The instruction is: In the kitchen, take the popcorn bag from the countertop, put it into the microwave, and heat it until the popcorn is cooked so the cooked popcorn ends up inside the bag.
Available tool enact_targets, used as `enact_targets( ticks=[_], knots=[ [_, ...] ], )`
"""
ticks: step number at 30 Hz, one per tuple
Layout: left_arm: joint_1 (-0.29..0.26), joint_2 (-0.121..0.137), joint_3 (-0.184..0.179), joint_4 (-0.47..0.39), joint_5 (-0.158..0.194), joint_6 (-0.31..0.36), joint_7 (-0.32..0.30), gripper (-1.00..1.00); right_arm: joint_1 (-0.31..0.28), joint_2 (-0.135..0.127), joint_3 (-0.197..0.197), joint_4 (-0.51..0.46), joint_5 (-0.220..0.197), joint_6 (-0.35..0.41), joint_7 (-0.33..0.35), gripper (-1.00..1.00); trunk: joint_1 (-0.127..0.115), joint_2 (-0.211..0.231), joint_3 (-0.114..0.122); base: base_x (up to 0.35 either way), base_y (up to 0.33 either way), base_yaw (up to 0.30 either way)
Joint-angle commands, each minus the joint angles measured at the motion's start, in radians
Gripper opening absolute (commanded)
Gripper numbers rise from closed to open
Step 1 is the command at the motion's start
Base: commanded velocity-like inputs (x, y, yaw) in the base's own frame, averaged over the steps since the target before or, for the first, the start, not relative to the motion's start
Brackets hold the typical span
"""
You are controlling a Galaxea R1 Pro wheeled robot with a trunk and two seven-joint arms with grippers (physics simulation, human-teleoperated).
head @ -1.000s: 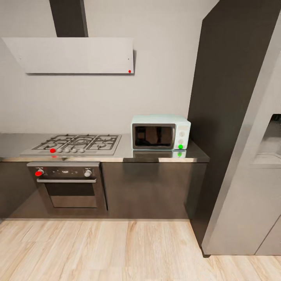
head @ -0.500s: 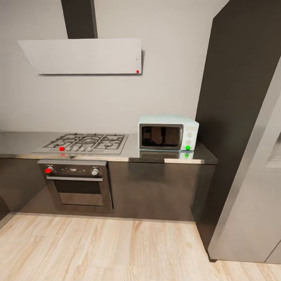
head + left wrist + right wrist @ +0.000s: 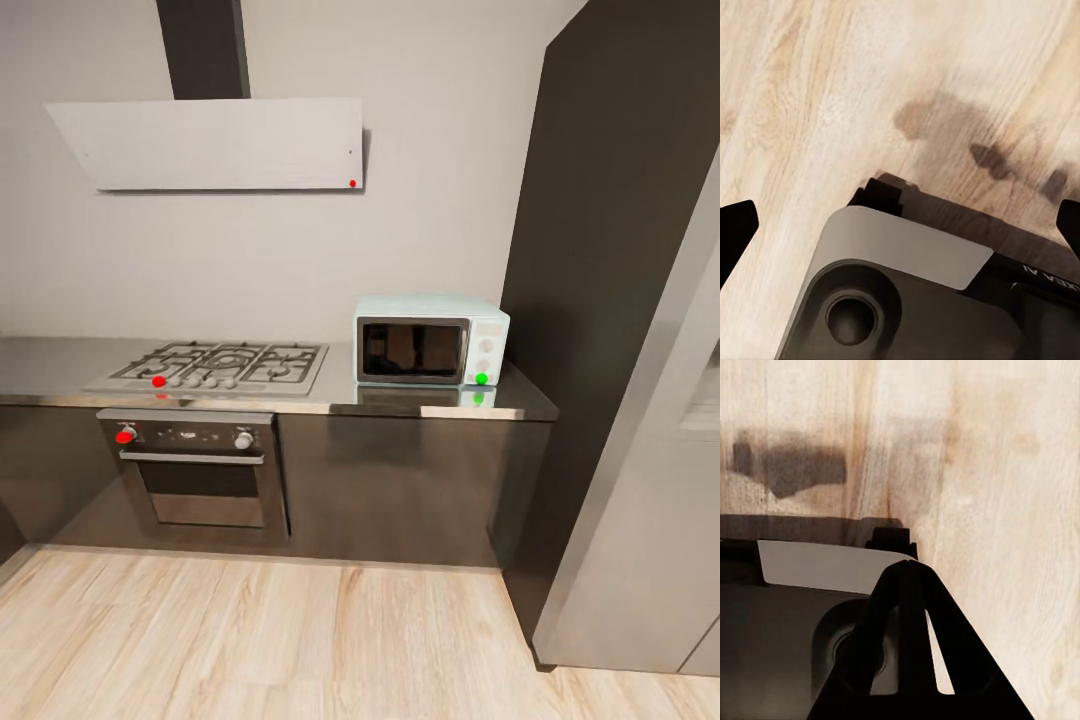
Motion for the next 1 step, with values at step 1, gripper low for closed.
enact_targets(
  ticks=[1],
  knots=[
    [-0.001, 0.000, -0.008, 0.000, 0.008, -0.002, 0.004, 1.00, -0.001, -0.001, -0.008, 0.003, 0.007, -0.005, 0.002, -1.00, 0.000, -0.001, -0.001, 0.000, 0.000, 0.000]
  ],
)
